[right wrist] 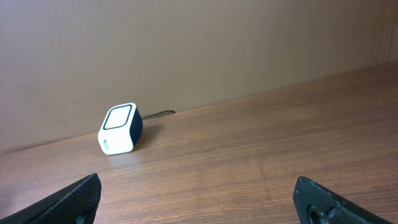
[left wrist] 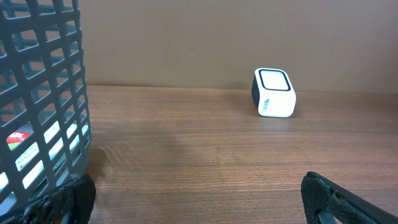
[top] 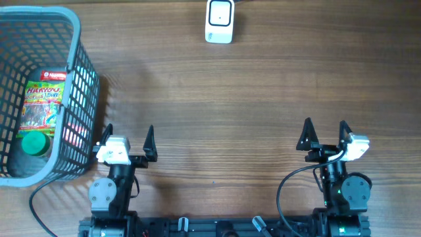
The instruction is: Scan the item barcode
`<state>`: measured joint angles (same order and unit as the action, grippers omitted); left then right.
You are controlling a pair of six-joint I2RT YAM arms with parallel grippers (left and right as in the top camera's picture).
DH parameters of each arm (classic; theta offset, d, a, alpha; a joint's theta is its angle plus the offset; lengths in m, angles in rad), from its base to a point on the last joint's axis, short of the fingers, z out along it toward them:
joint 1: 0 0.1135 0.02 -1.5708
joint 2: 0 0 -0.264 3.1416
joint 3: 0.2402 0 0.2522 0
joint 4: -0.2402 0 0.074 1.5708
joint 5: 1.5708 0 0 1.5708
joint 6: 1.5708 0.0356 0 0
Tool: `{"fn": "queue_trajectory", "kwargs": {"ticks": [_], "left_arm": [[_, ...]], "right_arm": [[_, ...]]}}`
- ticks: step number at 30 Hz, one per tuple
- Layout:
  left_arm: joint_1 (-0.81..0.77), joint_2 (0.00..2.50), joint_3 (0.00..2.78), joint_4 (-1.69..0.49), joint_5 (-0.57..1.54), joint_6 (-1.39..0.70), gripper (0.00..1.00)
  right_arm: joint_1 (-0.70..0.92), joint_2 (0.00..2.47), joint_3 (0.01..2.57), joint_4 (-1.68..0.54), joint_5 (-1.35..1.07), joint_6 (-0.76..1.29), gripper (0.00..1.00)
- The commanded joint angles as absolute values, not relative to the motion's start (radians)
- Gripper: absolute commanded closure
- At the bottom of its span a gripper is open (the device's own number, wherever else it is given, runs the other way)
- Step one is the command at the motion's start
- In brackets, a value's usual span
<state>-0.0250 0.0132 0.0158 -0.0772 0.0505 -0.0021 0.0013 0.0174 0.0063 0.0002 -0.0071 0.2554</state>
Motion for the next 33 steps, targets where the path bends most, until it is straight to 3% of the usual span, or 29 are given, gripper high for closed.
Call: {"fn": "queue_trajectory", "kwargs": {"ticks": [1, 33], "left_arm": [[-0.027, 0.005, 0.006, -0.074, 0.044, -0.011, 0.0], [-0.027, 0.005, 0.006, -0.07, 0.067, -0.011, 0.0]], "right_arm": [[0.006, 0.01, 0.005, 0.004, -0.023, 0.239, 0.0], [0.006, 0.01, 0.005, 0.004, -0.023, 0.239, 0.0]]}}
